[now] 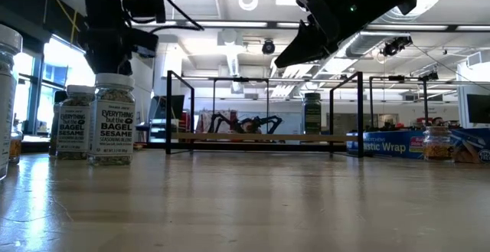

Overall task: Shelf spices
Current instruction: Put the top green seasoning bottle on the shelf aligned with the other green seasoning bottles

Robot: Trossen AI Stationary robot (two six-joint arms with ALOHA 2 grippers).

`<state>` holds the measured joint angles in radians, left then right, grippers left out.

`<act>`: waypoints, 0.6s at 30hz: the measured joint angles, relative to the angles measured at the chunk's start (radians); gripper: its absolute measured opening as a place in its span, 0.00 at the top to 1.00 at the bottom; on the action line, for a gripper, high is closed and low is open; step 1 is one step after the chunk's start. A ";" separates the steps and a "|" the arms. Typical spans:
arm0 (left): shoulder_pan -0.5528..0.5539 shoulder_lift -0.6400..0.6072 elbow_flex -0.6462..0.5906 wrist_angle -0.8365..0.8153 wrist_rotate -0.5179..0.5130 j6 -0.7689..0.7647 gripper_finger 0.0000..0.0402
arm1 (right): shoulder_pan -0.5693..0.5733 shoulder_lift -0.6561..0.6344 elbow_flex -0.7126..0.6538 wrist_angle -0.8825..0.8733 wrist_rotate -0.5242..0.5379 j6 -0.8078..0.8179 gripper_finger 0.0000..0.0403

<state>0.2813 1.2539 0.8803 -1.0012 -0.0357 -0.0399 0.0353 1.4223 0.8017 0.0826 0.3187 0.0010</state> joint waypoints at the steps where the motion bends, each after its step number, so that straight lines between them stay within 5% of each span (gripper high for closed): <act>1: 0.000 0.011 0.000 0.000 0.000 0.006 0.29 | 0.000 0.000 0.000 0.000 0.000 -0.002 0.87; 10: 0.000 0.075 0.003 0.004 0.054 0.003 0.53 | 0.000 0.000 0.000 -0.001 0.001 -0.006 0.87; 18: -0.037 0.099 0.035 0.198 0.202 -0.059 0.53 | 0.000 -0.060 0.000 -0.133 0.049 -0.014 0.87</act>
<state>0.2442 1.3526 0.9155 -0.8027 0.1666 -0.0988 0.0353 1.3624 0.8017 -0.0506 0.3680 -0.0129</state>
